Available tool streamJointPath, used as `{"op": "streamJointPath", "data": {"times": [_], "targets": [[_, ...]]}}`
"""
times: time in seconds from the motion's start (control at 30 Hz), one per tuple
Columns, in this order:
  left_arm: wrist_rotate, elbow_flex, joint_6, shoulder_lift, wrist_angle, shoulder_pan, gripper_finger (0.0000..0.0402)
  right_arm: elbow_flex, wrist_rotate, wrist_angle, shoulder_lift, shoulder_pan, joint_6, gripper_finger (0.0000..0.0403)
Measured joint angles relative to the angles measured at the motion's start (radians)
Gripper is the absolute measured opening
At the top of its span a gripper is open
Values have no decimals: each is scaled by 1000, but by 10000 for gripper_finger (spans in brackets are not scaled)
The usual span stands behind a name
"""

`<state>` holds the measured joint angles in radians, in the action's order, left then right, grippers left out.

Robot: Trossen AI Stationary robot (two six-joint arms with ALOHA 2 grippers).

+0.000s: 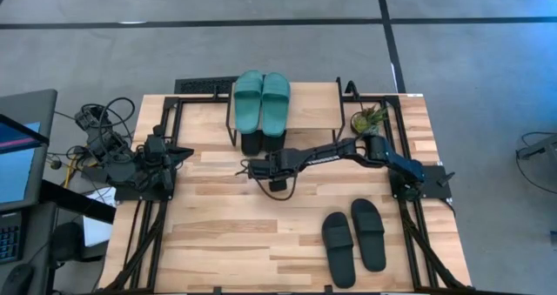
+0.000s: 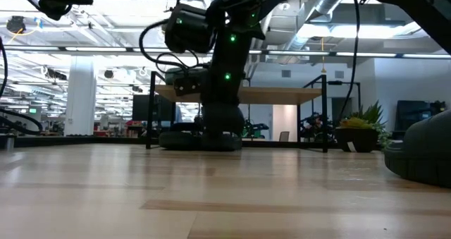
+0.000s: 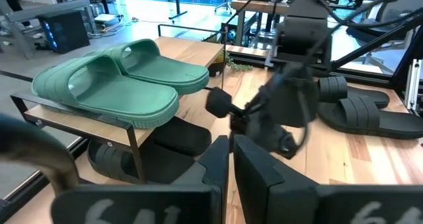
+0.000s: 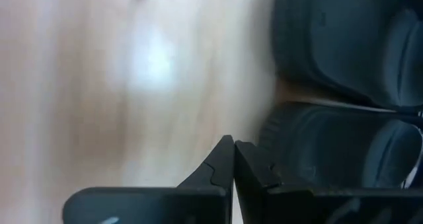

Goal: Pick and place slides into the shelf
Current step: Put the left black slide under the shelf, then put the right black slide under the shelf

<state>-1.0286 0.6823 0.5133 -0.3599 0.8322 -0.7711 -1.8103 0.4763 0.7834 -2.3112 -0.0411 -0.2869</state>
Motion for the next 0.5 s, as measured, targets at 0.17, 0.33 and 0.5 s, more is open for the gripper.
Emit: {"op": "streamJointPath", "data": {"times": [0.17, 0.33, 0.5], "targets": [[0, 0, 5, 0, 0, 0, 13, 0, 0, 0, 0, -42, 58, 0], [0, 0, 12, 0, 0, 0, 13, -21, 0, 36, 0, -103, 152, 0], [19, 0, 19, 0, 0, 0, 13, -65, 11, 77, 0, -183, 291, 0]]}}
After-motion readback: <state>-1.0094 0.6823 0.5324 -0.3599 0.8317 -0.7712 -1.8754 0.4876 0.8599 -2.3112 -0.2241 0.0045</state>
